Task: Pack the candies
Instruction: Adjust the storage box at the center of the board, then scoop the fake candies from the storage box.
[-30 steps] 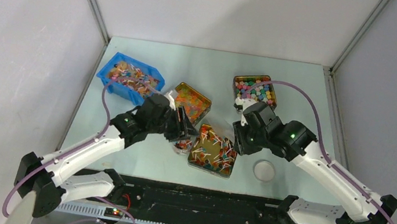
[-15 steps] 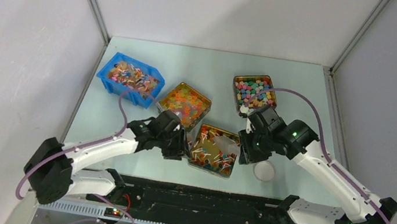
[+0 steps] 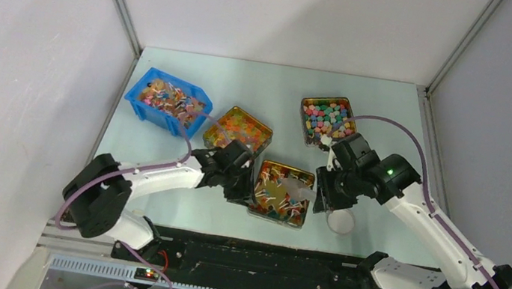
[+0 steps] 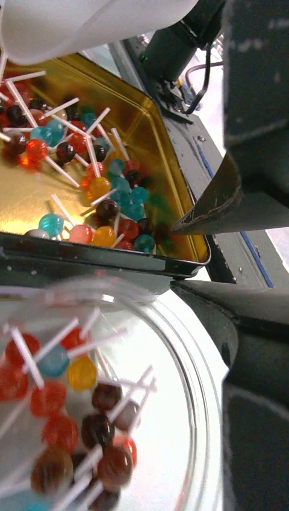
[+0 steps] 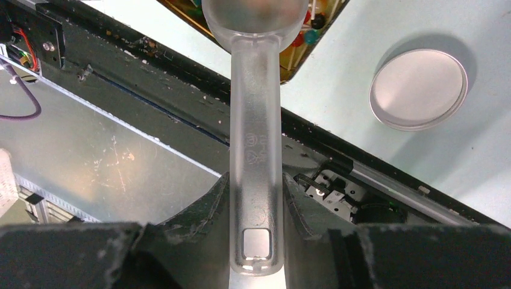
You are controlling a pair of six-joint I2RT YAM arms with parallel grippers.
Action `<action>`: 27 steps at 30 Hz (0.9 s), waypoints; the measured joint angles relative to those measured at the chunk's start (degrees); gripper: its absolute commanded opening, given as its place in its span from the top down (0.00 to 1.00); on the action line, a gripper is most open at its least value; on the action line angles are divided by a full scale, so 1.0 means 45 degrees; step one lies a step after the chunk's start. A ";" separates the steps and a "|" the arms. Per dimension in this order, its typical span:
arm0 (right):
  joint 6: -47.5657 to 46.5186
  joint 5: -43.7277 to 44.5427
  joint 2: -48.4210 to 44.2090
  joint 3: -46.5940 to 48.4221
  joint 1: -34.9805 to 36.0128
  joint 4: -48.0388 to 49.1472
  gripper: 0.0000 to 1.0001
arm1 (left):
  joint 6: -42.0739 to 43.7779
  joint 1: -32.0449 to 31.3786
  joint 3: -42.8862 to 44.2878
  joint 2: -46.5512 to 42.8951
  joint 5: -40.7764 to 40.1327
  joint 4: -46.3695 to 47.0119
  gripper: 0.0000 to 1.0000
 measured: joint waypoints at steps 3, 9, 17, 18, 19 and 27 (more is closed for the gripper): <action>0.0000 -0.0083 -0.0015 0.0000 -0.0262 -0.0131 1.00 | 0.0049 -0.0355 0.0437 0.0408 0.0189 0.0000 0.65; 0.0000 -0.0160 -0.0015 0.0000 -0.0607 -0.0321 1.00 | -0.0034 -0.1336 0.0923 0.1234 0.0573 0.0102 0.58; 0.0000 -0.0291 -0.0053 0.0000 -0.0918 -0.0510 1.00 | 0.0359 -0.1559 0.2093 0.1515 0.0471 -0.0831 0.42; 0.0000 -0.0296 -0.0073 0.0000 -0.0976 -0.0529 1.00 | 0.0505 -0.1511 0.2336 0.1506 0.0408 -0.1059 0.42; 0.0000 -0.0301 -0.0102 0.0000 -0.1039 -0.0559 1.00 | 0.0675 -0.1443 0.2628 0.1506 0.0325 -0.1350 0.41; -0.0005 -0.0427 -0.0141 0.0000 -0.1268 -0.0840 1.00 | 0.2098 -0.0049 0.4619 0.1409 -0.0607 -0.3104 0.42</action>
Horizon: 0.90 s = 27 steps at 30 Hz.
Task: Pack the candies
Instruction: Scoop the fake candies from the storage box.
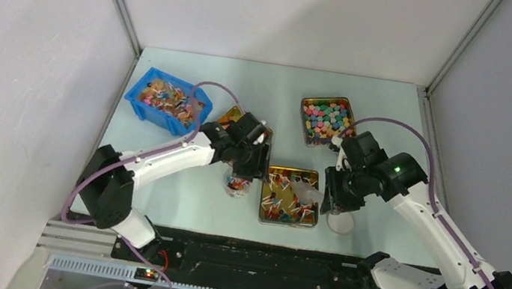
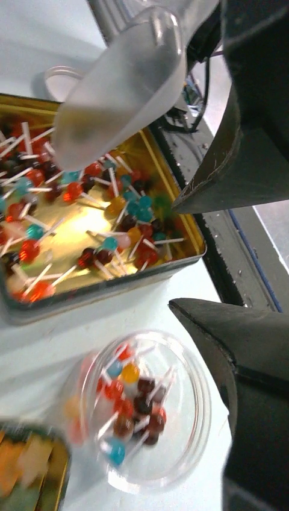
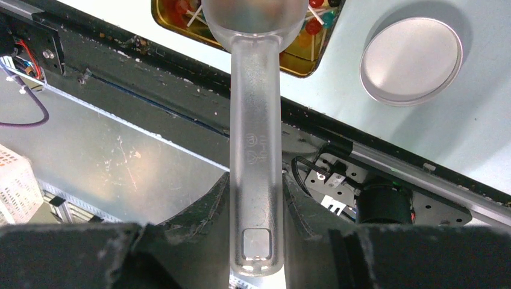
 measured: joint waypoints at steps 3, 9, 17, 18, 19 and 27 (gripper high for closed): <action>-0.0005 -0.0083 0.0049 0.0000 -0.0024 -0.0160 1.00 | 0.0253 0.0529 0.0393 0.0121 -0.0238 -0.0301 0.43; -0.0044 -0.0233 0.0408 -0.0005 -0.0049 -0.0505 1.00 | 0.0529 0.0772 0.1418 0.1797 -0.0316 -0.0243 0.47; -0.0092 -0.0340 0.0889 0.0000 -0.0049 -0.0908 1.00 | 0.0578 0.0772 0.2307 0.3648 -0.0432 -0.0243 0.57; -0.0102 -0.0335 0.0996 -0.0005 -0.0049 -0.0967 1.00 | 0.0573 0.0772 0.2370 0.3730 -0.0457 -0.0219 0.59; -0.0107 -0.0340 0.1078 -0.0005 -0.0049 -0.1010 1.00 | 0.0573 0.0772 0.2380 0.3774 -0.0486 -0.0189 0.64; -0.0107 -0.0257 0.2035 0.0015 -0.0024 -0.1564 1.00 | 0.0170 0.0772 0.1758 0.3721 -0.0559 0.0423 0.87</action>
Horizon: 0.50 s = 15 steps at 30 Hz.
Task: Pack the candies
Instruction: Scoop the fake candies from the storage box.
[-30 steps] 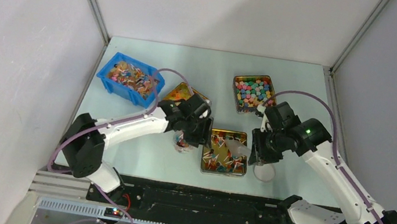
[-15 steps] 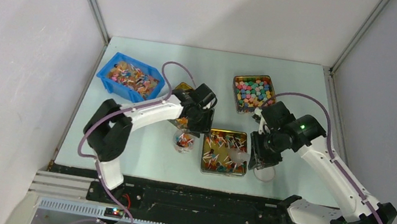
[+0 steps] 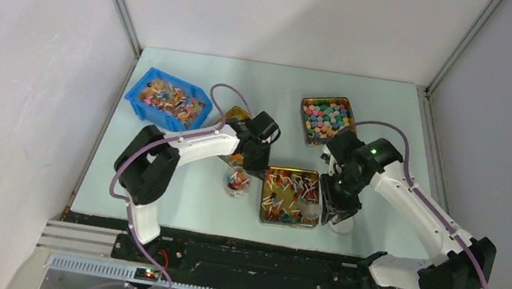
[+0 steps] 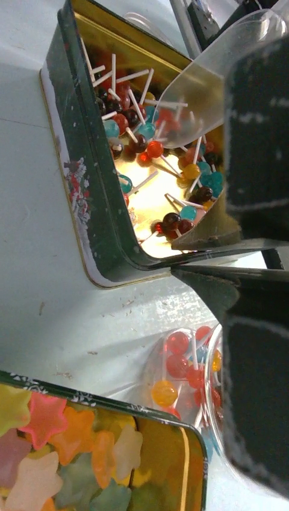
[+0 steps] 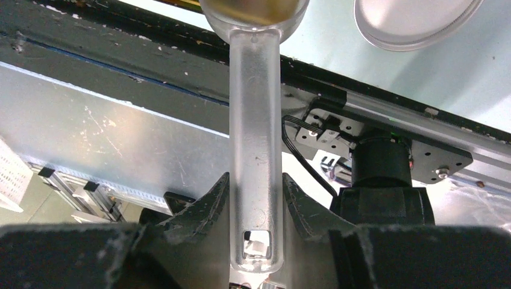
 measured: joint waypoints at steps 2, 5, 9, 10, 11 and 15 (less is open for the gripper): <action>0.0005 0.0121 0.0199 0.0117 0.0073 -0.0194 1.00 | -0.0257 0.0015 -0.0364 -0.0087 0.0112 0.0325 0.91; 0.0019 0.0418 0.0510 0.0481 0.0277 -0.0520 1.00 | -0.0699 -0.0015 -0.0816 -0.0403 0.0097 0.0714 0.99; 0.0063 0.0714 0.0811 0.0923 0.0699 -0.0869 1.00 | -0.1253 -0.0117 -0.1336 -0.0806 -0.0044 0.0884 1.00; 0.0083 0.0772 0.0869 0.1005 0.0801 -0.0947 1.00 | -0.1433 -0.0165 -0.1452 -0.0913 -0.0102 0.0869 1.00; 0.0107 0.0821 0.0903 0.1049 0.0879 -0.0996 1.00 | -0.1530 -0.0194 -0.1535 -0.0991 -0.0155 0.0855 1.00; 0.0219 0.0991 0.1185 0.1365 0.1394 -0.1345 1.00 | -0.2098 -0.0291 -0.2011 -0.1399 -0.0442 0.0879 1.00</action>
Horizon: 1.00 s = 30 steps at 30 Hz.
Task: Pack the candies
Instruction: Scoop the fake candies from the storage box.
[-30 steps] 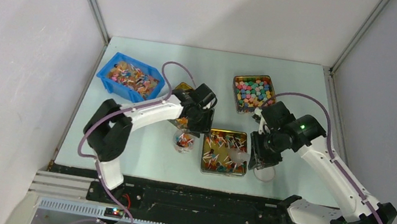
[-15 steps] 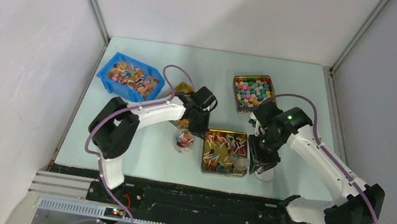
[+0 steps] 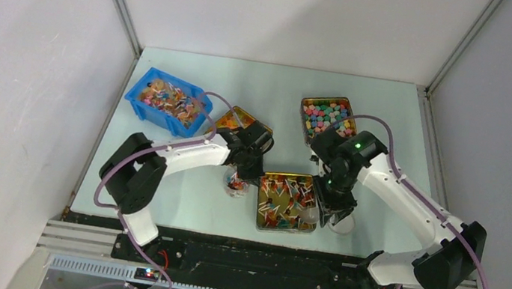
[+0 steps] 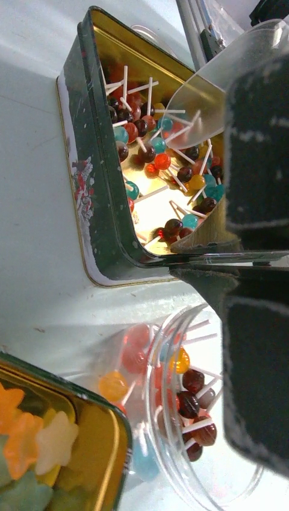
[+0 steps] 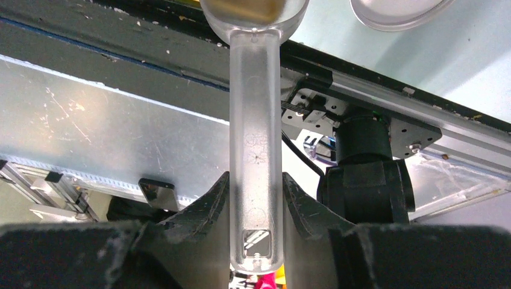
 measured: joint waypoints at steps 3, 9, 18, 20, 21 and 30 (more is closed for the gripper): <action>0.0126 0.0087 0.0199 0.0257 0.0311 -0.0209 1.00 | -0.0423 -0.0005 -0.0238 -0.0233 -0.0151 -0.0049 1.00; 0.0228 0.0204 0.0588 0.0481 0.0816 -0.0335 1.00 | -0.0806 -0.0024 -0.0262 -0.0277 -0.0243 -0.0185 1.00; 0.0408 0.0719 0.1919 0.0563 0.1331 -0.0389 1.00 | -0.0879 -0.0044 -0.0262 -0.0296 -0.0228 -0.0204 1.00; 0.0398 0.0913 0.2249 0.0636 0.1336 -0.0364 1.00 | -0.0874 -0.0058 -0.0262 -0.0296 -0.0228 -0.0194 1.00; 0.0374 0.1059 0.2433 0.0690 0.1336 -0.0325 1.00 | -0.0865 -0.0058 -0.0262 -0.0296 -0.0223 -0.0199 1.00; -0.0670 0.1846 0.3283 0.0971 0.1307 0.0442 1.00 | -0.0505 -0.0058 -0.0257 -0.0296 -0.0204 -0.0199 1.00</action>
